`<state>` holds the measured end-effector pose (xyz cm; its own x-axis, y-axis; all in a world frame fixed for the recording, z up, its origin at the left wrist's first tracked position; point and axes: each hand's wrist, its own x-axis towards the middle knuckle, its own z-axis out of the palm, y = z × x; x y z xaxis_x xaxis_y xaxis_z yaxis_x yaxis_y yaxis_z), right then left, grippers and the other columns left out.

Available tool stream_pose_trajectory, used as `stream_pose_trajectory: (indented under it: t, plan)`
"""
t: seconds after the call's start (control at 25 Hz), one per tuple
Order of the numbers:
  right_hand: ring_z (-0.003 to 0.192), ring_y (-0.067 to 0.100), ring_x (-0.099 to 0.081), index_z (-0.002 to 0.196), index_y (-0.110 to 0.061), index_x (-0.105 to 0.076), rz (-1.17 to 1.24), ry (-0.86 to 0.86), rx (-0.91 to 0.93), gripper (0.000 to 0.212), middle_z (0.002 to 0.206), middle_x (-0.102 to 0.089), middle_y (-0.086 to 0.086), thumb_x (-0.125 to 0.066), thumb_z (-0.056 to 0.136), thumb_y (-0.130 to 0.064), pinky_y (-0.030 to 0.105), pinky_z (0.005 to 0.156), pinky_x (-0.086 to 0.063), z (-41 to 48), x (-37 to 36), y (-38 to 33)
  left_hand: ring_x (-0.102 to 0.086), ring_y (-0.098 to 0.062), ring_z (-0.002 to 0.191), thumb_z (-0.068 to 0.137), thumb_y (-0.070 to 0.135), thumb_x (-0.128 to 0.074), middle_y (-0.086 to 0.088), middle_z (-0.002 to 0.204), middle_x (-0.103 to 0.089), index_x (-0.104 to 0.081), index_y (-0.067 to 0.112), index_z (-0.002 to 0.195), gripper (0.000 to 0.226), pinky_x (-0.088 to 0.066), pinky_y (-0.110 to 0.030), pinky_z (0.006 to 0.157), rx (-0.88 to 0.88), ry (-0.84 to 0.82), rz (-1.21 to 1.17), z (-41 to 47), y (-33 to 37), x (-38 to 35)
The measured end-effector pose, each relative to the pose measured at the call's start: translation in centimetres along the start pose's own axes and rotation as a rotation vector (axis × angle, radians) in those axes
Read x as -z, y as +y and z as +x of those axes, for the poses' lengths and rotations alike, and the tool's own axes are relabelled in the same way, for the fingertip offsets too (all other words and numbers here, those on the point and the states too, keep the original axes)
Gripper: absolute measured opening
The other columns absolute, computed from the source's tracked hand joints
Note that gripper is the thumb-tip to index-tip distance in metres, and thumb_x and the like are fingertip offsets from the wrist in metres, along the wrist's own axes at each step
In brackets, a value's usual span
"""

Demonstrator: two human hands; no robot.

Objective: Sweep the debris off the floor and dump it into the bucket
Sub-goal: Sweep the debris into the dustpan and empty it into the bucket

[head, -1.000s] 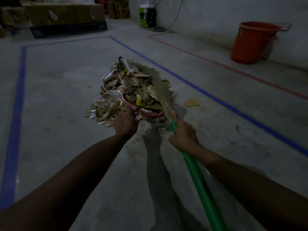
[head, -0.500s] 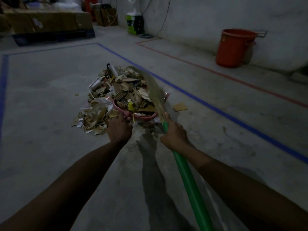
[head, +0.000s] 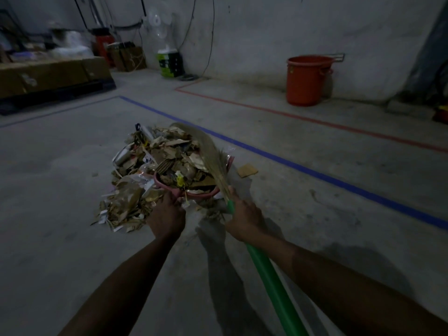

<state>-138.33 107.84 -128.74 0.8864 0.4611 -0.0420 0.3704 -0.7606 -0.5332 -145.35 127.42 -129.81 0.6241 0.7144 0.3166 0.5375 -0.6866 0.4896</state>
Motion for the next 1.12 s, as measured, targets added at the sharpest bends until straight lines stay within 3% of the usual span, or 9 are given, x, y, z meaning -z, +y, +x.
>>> stream_pose_trajectory:
  t: [0.2,0.36,0.48,0.6,0.92,1.12]
  plan:
    - [0.11,0.036,-0.059,0.152,-0.052,0.009,-0.019,-0.031,0.051,0.112,0.134,-0.052,0.011,-0.071,0.078,-0.025,0.036,0.072,-0.043,-1.0,-0.4,0.0,-0.048,-0.02,0.07,0.093,0.027,-0.059,-0.002,0.087,-0.06,-0.054,0.023,0.098,0.008,-0.025,-0.027,0.051,0.024,0.017,0.0,0.5,-0.4,0.0]
    - [0.089,0.026,-0.056,0.158,-0.043,0.0,0.005,0.032,0.054,0.11,0.125,-0.06,0.008,-0.074,0.079,-0.025,0.034,0.065,-0.043,-1.3,0.6,-0.4,-0.047,-0.018,0.072,0.095,0.03,-0.056,-0.007,0.095,-0.065,-0.057,0.022,0.105,0.013,-0.026,-0.028,0.051,0.001,0.001,0.004,0.7,-1.9,-0.2]
    - [0.101,0.029,-0.061,0.161,-0.038,-0.003,0.017,0.116,0.087,0.11,0.127,-0.062,0.008,-0.077,0.08,-0.026,0.031,0.068,-0.041,-1.2,1.7,-0.7,-0.052,-0.022,0.072,0.093,0.033,-0.057,-0.006,0.092,-0.067,-0.057,0.024,0.102,0.013,-0.027,-0.028,0.052,-0.03,0.013,0.019,0.6,-2.9,0.1]
    - [0.115,0.033,-0.059,0.162,-0.035,-0.003,-0.006,0.079,0.082,0.11,0.133,-0.059,0.011,-0.076,0.081,-0.028,0.031,0.075,-0.039,-0.6,2.0,-1.1,-0.062,-0.029,0.082,0.092,0.034,-0.058,-0.005,0.093,-0.068,-0.058,0.025,0.108,0.018,-0.032,-0.029,0.058,-0.053,0.025,0.042,0.4,-3.5,0.3]
    - [0.114,0.031,-0.06,0.16,-0.038,-0.007,-0.019,0.0,0.066,0.108,0.137,-0.057,0.006,-0.075,0.078,-0.024,0.03,0.075,-0.039,-1.2,-1.8,-0.7,-0.06,-0.024,0.079,0.095,0.037,-0.054,-0.002,0.095,-0.067,-0.06,0.028,0.105,0.015,-0.036,-0.029,0.058,0.011,0.007,0.025,0.1,-4.1,-0.7]
    - [0.112,0.033,-0.061,0.16,-0.039,-0.008,0.001,-0.115,0.088,0.104,0.136,-0.059,0.01,-0.074,0.08,-0.026,0.029,0.076,-0.042,2.1,3.8,-2.4,-0.058,-0.023,0.072,0.093,0.036,-0.056,0.003,0.081,-0.061,-0.058,0.028,0.097,0.01,-0.025,-0.025,0.048,0.015,0.021,0.015,3.8,-1.1,1.6]
